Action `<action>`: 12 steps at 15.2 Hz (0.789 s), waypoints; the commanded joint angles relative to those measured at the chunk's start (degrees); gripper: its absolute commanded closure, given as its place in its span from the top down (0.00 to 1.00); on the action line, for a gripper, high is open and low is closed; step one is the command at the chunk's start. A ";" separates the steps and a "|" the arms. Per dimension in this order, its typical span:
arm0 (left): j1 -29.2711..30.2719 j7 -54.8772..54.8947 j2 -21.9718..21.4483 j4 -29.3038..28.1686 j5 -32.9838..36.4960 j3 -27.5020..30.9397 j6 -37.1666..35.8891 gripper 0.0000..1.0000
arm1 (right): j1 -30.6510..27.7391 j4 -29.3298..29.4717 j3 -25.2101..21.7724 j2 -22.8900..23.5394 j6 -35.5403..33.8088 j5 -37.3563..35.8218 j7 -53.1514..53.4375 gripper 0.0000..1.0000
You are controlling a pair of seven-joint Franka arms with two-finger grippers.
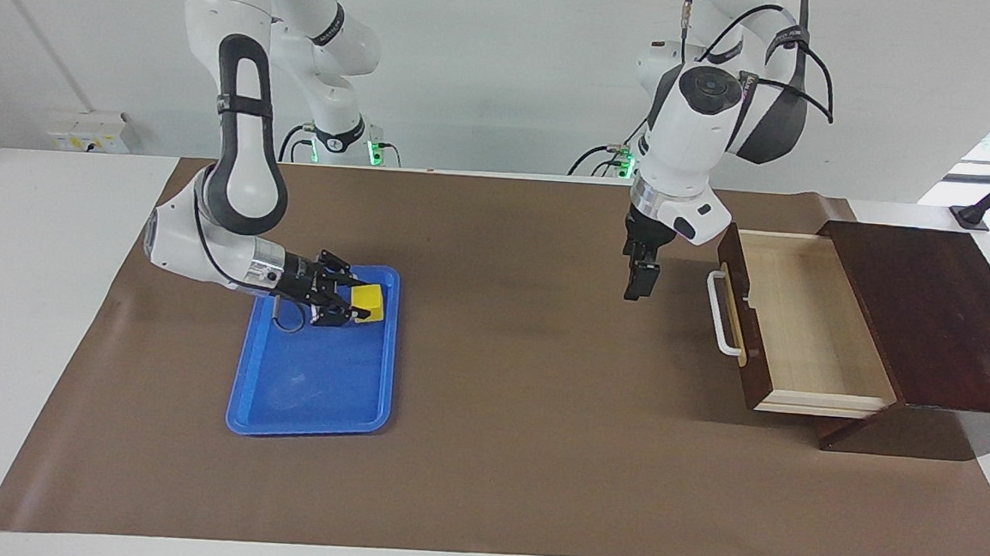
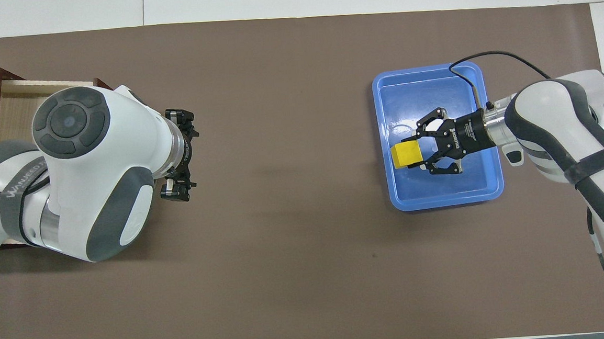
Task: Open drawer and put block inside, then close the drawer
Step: 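Lift the block toward the left gripper while the left gripper approaches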
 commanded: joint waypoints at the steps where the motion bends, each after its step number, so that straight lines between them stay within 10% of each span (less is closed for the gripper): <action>1: 0.47 -3.41 1.18 0.20 -0.72 0.00 1.11 1.00 | 5.89 7.61 0.20 -0.54 -0.18 0.78 11.85 0.00; 12: -1.98 -8.61 7.07 4.70 -7.75 -0.26 10.16 1.00 | 26.37 9.92 0.29 -0.36 17.04 0.95 29.28 0.00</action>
